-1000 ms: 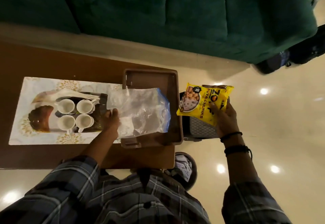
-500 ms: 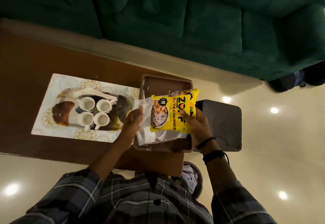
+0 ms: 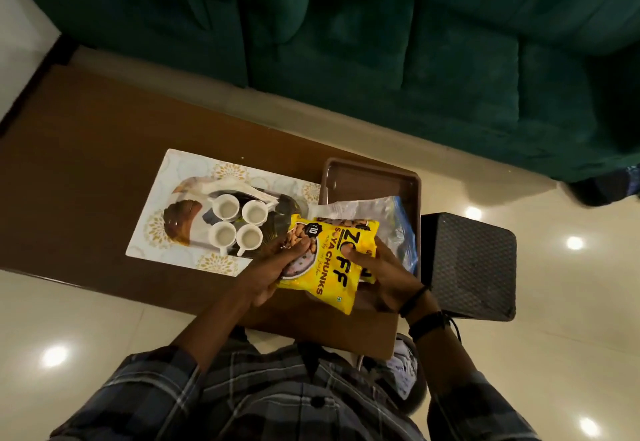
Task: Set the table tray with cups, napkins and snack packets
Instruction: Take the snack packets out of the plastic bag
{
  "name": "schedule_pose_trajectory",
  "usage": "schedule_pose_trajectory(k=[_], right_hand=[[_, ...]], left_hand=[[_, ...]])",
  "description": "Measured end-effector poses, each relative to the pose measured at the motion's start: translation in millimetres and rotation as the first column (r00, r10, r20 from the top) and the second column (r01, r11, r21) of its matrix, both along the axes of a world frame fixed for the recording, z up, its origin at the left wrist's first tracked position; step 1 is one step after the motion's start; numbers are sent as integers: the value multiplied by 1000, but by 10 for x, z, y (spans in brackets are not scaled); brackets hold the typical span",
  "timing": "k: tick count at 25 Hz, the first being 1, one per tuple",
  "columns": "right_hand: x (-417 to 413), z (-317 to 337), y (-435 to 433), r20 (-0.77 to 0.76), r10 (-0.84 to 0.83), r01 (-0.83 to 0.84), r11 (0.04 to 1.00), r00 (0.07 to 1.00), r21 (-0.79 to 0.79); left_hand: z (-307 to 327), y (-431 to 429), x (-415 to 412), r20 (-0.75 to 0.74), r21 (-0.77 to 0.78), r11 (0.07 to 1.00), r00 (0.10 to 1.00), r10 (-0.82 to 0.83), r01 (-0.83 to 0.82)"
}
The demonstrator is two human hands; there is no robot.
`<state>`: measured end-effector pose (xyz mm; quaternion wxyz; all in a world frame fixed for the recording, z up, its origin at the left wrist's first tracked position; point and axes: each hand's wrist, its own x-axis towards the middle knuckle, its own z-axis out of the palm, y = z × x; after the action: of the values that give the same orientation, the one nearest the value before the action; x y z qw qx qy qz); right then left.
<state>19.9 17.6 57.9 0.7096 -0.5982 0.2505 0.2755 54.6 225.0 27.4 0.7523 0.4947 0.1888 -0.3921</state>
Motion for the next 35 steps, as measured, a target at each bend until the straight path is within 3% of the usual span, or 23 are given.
schedule_pose_trajectory(k=[3, 6, 8, 10, 12, 15, 17, 19, 21, 23, 25, 27, 29, 32, 35], right_hand=[[25, -39, 171, -21, -20, 19, 1000, 1000, -16], [84, -117, 298, 47, -15, 17, 999, 999, -47], [162, -133, 403, 79, 52, -46, 996, 996, -77], [267, -162, 541, 109, 115, -105, 990, 987, -91], [377, -191, 700, 119, 131, -117, 987, 984, -114], [515, -224, 898, 145, 58, -39, 991, 988, -130], [586, -265, 983, 194, -33, 62, 988, 980, -144], [658, -320, 1031, 237, -154, 197, 966, 959, -168], [720, -386, 1012, 206, -285, 324, 926, 936, -195], [752, -486, 981, 158, -373, 402, 885, 914, -234], [757, -599, 988, 137, -379, 403, 862, 915, -307], [751, -699, 1043, 98, -316, 328, 853, 944, -406], [750, -796, 1099, 47, -205, 198, 820, 978, -537], [814, -978, 1206, -41, -100, 47, 737, 994, -675], [925, -1141, 1309, -137, -101, -32, 679, 985, -734]], left_hand=[[-58, 174, 19, 71, 84, 995, 996, -61, 55], [-111, 418, 127, 295, 340, 935, 933, -205, 98], [-73, 582, 258, 497, 491, 869, 799, -339, 63], [33, 682, 409, 610, 593, 797, 581, -539, 116], [107, 728, 537, 570, 679, 705, 458, -682, 205], [106, 818, 660, 503, 779, 600, 389, -772, 184], [74, 941, 705, 486, 768, 606, 429, -761, 207], [-3, 1130, 754, 476, 733, 649, 526, -705, 207], [-90, 1326, 792, 459, 753, 651, 633, -623, 96], [-238, 1572, 816, 442, 771, 631, 784, -435, -85], [-381, 1786, 824, 397, 698, 679, 912, -104, -227], [-596, 1996, 828, 309, 604, 721, 933, 183, -341], [-792, 2156, 833, 236, 565, 722, 916, 323, -400], [-948, 2259, 868, 207, 555, 716, 904, 374, -423], [-1097, 2287, 937, 234, 633, 647, 902, 363, -425]])
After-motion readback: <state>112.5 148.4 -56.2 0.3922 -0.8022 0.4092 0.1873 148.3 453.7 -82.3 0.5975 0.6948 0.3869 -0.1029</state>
